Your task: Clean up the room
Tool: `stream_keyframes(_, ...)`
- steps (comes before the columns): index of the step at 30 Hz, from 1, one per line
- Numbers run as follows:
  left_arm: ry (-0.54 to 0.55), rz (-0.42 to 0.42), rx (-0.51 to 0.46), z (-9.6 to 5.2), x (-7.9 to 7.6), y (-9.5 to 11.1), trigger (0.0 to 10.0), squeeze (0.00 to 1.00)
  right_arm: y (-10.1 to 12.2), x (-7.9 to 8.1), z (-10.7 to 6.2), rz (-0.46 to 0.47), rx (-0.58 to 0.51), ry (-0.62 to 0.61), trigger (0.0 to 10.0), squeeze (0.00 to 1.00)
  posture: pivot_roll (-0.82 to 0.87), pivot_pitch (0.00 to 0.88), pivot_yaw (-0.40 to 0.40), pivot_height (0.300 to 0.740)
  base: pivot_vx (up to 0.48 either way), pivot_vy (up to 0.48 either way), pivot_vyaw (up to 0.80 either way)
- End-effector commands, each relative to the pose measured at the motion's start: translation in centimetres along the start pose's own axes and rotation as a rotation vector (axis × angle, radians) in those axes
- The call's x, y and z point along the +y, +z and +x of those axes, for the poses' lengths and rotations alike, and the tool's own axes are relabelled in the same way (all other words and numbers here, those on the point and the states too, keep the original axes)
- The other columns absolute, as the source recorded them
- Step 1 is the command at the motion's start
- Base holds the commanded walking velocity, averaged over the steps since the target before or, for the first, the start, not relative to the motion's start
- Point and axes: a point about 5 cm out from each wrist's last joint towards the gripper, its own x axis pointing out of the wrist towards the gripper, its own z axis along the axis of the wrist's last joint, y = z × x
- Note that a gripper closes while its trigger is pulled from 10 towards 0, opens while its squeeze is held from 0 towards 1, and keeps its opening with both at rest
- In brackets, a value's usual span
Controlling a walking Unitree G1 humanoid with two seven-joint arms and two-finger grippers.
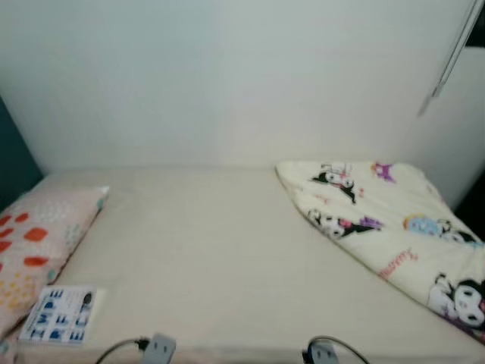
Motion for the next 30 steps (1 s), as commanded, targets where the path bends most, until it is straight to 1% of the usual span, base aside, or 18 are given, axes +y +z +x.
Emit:
stream_keyframes(1, -0.005, 0.015, 0.012, 0.0, -0.2, -0.2, 10.0, 0.0, -0.1, -0.2, 0.0, 0.003, 0.006, -0.008, 10.0, 0.0, -0.01, 0.0, -0.011, 0.722, 0.0, 0.0, 0.0)
stream_keyframes(4, -0.006, 0.018, 0.013, 0.0, -0.2, -0.2, 10.0, 0.0, -0.1, -0.3, 0.0, 0.001, 0.003, -0.012, 10.0, 0.0, -0.01, 0.0, -0.012, 0.722, 0.0, 0.0, 0.0)
stream_keyframes(8, -0.009, 0.021, 0.014, 0.0, -0.2, -0.3, 10.0, 0.0, 0.3, -0.3, 0.0, 0.004, -0.012, -0.019, 10.0, 0.0, -0.01, 0.0, -0.011, 0.722, 0.0, -0.48, 0.0)
stream_keyframes(12, -0.011, 0.026, 0.017, 0.0, -0.2, -0.3, 10.0, 0.0, 1.1, -0.3, 0.0, 0.016, -0.041, -0.023, 10.0, 0.0, -0.01, 0.0, -0.007, 0.722, 0.0, 0.0, 0.0)
stream_keyframes(15, -0.011, 0.027, 0.017, 0.0, -0.2, -0.3, 10.0, 0.0, 1.2, -0.3, 0.0, 0.017, -0.044, -0.022, 10.0, 0.0, -0.01, 0.0, -0.007, 0.722, 0.0, 0.0, 0.0)
stream_keyframes(17, -0.01, 0.028, 0.017, 0.0, -0.2, -0.3, 10.0, 0.0, 1.3, -0.2, 0.1, 0.015, -0.047, -0.021, 10.0, 0.0, -0.01, 0.0, -0.007, 0.722, 0.0, -0.48, 0.0)
stream_keyframes(22, -0.01, 0.024, 0.015, 0.0, -0.1, -0.3, 10.0, 0.0, 1.2, -0.1, 0.1, 0.012, -0.044, -0.018, 10.0, 0.0, -0.01, 0.0, -0.007, 0.722, 0.0, -0.48, 0.0)
stream_keyframes(29, -0.01, 0.018, 0.014, 0.0, -0.1, -0.3, 10.0, 0.0, 0.9, 0.0, 0.1, 0.01, -0.035, -0.015, 10.0, 0.0, -0.01, 0.0, -0.007, 0.722, 0.0, 0.0, 0.0)
stream_keyframes(30, -0.01, 0.017, 0.014, 0.0, -0.1, -0.3, 10.0, 0.0, 0.8, 0.0, 0.1, 0.01, -0.033, -0.015, 10.0, 0.0, -0.01, 0.0, -0.008, 0.722, 0.0, -0.48, 0.0)
